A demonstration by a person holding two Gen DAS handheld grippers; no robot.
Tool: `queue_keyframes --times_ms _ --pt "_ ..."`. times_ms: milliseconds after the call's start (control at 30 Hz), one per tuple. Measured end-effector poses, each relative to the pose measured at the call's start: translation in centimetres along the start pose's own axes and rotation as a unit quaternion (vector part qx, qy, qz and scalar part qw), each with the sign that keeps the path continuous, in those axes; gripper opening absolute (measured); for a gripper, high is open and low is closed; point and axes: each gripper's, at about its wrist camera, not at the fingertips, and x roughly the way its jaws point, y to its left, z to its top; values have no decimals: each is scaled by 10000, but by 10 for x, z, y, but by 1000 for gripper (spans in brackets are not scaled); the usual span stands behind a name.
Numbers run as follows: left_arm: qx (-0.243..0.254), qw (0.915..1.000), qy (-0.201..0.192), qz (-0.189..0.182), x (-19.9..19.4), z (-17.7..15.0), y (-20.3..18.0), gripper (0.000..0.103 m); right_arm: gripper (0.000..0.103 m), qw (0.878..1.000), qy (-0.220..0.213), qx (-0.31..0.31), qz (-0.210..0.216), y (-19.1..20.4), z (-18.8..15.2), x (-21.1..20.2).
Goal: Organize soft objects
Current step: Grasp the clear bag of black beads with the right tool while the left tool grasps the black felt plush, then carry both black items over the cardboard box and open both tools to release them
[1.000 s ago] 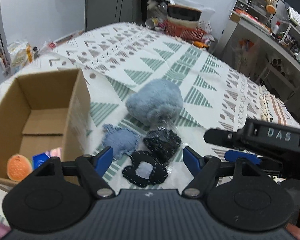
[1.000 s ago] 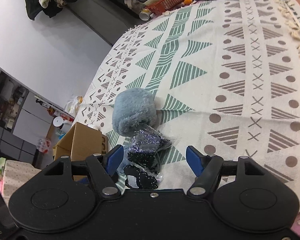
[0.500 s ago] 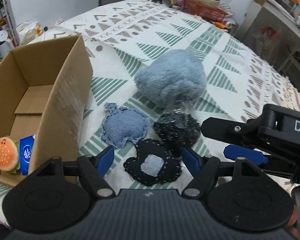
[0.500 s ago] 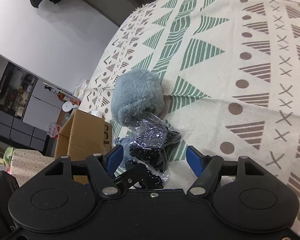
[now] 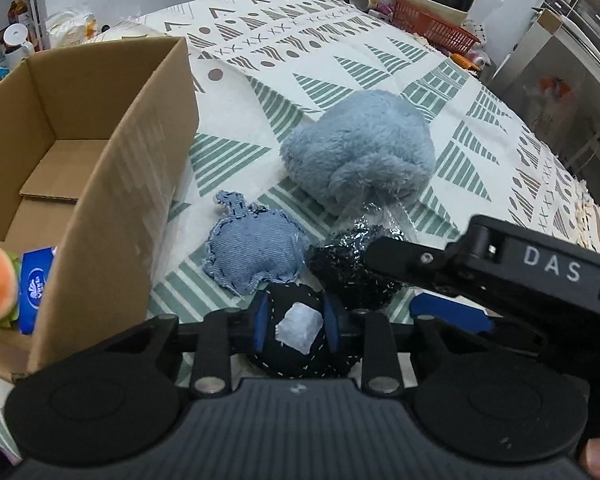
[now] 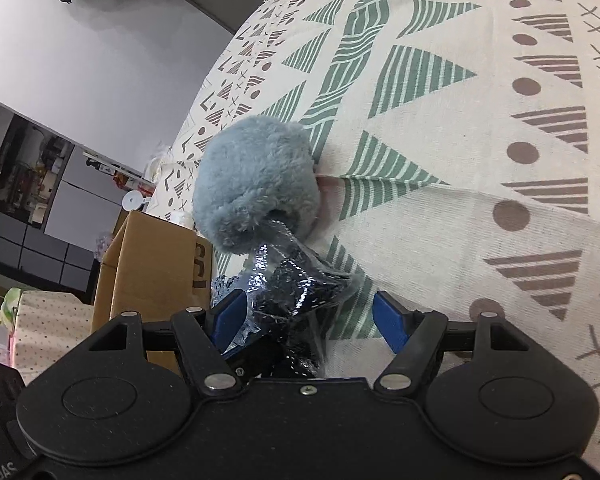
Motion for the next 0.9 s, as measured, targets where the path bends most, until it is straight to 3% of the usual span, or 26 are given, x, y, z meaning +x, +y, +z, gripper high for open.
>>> queue_keyframes --times_ms 67,100,300,600,900 --pt "38 10000 12 -38 -1 -1 -2 27 58 9999 -41 -85 -51 2 -2 0" --pt "48 10000 20 -68 -1 -2 -2 26 40 9999 -49 -129 -58 3 -3 0" --pt "49 9997 -108 -232 -13 1 -6 25 24 9997 -164 -112 -111 2 -4 -8" --pt "-146 9984 -344 -425 -40 2 1 25 23 9967 -599 169 -517 -9 -12 -41" --pt "-405 9953 -573 -674 -68 8 14 25 22 9950 -778 263 -570 -8 -23 -64"
